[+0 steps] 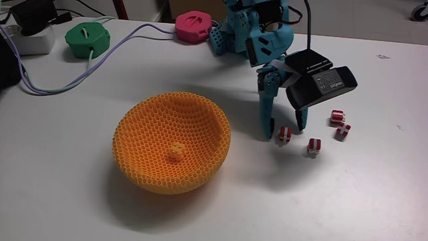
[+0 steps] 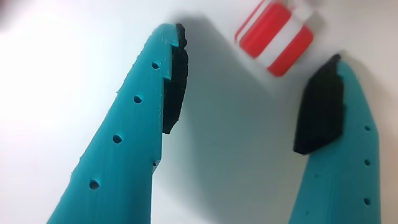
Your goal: Place cube pieces into the yellow basket
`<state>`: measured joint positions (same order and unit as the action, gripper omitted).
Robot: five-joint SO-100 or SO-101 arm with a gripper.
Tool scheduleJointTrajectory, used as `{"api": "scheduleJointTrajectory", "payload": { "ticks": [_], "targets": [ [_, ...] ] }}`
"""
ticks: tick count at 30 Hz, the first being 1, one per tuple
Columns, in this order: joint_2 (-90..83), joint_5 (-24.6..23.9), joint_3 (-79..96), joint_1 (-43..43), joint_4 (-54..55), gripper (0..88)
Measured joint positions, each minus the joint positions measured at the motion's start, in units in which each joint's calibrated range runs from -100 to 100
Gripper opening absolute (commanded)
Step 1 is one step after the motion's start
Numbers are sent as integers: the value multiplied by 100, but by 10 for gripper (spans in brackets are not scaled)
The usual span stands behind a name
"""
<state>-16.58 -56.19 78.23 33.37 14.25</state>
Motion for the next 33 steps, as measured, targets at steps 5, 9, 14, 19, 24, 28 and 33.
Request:
{"api": "scheduleJointTrajectory", "payload": {
  "ticks": [5,9,14,19,24,28,33],
  "targets": [
    [89,20,-118,-19,0,173],
    [89,-10,-118,-145,-133,1],
    [89,44,-158,-145,-200,0],
    [-394,454,-483,-493,-155,0],
    [-1102,1031,-1350,-1054,-189,0],
    [-1554,1382,-1823,-1847,-588,0],
    [-1623,1773,-1872,-3066,-1131,0]
  ]
}}
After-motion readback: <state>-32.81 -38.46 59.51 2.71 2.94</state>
